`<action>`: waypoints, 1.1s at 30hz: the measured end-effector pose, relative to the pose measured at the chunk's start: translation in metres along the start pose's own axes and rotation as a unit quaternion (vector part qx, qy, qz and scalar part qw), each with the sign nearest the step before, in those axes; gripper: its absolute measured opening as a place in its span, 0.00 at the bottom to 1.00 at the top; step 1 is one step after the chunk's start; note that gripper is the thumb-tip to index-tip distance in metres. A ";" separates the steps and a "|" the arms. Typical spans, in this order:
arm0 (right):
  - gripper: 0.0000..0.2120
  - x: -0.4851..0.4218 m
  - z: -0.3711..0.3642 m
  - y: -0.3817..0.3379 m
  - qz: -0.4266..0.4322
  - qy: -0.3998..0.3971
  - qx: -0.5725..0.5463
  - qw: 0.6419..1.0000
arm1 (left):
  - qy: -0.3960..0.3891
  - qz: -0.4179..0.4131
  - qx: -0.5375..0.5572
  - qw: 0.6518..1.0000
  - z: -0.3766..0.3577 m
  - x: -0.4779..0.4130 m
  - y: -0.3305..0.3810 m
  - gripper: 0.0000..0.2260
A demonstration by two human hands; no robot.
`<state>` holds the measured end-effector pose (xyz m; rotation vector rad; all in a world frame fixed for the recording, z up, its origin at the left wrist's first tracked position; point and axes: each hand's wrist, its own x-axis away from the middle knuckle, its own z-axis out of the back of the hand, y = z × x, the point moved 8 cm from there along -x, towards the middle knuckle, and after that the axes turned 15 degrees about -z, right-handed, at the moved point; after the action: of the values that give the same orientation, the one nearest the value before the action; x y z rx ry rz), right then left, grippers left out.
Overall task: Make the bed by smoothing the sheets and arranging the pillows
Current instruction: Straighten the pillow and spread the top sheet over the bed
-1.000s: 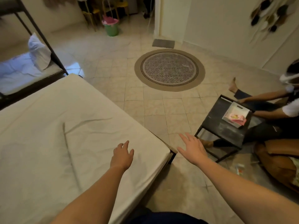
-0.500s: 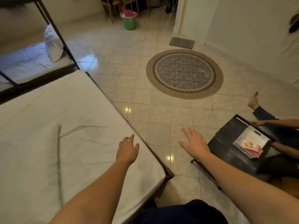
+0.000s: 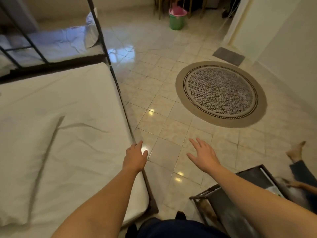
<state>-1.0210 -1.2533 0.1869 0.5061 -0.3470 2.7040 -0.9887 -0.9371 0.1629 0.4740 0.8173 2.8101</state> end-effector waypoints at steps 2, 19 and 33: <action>0.33 -0.021 0.008 0.008 0.015 -0.009 0.013 1.000 | 0.012 0.017 0.020 1.000 -0.006 -0.009 0.015 0.26; 0.34 -0.197 0.067 -0.059 0.081 -0.019 0.026 0.996 | 0.031 0.060 0.001 0.998 0.049 -0.153 0.018 0.27; 0.34 -0.448 0.162 -0.235 0.084 0.013 -0.014 0.996 | 0.057 0.059 -0.009 0.997 0.208 -0.420 -0.052 0.26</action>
<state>-0.4904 -1.2274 0.1990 0.4516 -0.4366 2.8603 -0.5195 -0.8986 0.1945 0.3752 0.8094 2.9750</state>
